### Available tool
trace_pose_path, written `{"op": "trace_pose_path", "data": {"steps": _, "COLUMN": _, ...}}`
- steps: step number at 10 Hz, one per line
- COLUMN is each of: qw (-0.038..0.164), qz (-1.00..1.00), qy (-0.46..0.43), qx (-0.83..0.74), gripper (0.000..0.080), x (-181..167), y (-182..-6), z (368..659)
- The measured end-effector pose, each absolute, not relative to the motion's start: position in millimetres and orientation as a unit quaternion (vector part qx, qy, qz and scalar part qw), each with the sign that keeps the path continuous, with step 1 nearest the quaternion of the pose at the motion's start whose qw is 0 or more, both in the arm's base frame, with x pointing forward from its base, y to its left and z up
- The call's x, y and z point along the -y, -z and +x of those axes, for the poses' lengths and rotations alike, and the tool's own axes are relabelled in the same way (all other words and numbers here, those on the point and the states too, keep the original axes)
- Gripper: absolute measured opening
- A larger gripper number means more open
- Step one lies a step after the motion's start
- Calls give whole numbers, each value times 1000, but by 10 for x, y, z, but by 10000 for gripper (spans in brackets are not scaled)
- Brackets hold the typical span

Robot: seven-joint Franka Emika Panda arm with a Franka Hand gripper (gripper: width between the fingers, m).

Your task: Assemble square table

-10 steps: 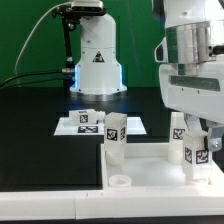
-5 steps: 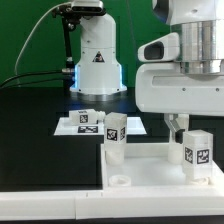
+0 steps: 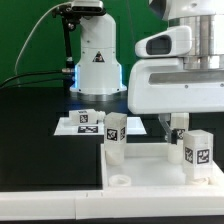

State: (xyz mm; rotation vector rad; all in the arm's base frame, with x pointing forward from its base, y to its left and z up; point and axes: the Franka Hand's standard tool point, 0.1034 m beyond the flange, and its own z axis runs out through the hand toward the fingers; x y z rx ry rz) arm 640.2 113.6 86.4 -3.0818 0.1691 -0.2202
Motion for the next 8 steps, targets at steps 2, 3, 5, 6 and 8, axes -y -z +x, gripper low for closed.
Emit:
{"op": "trace_pose_path", "data": {"steps": 2, "qw": 25, "qz": -994, "qy": 70, "qx": -75, "gripper": 530, "x": -1131, "y": -856, "z": 6399}}
{"op": "trace_pose_path", "data": {"steps": 3, "qw": 27, "qz": -991, "qy": 69, "qx": -107, "gripper": 530, "x": -1132, "y": -855, "z": 6398}}
{"op": "trace_pose_path", "data": {"steps": 5, "qw": 31, "qz": -982, "qy": 67, "qx": -174, "gripper": 285, "x": -1119, "y": -854, "z": 6400}}
{"op": "trace_pose_path", "data": {"steps": 6, "qw": 34, "qz": -973, "qy": 66, "qx": -217, "gripper": 285, "x": -1112, "y": -853, "z": 6401}}
{"op": "trace_pose_path", "data": {"steps": 8, "qw": 38, "qz": -951, "qy": 63, "qx": -301, "gripper": 285, "x": -1085, "y": -846, "z": 6423}}
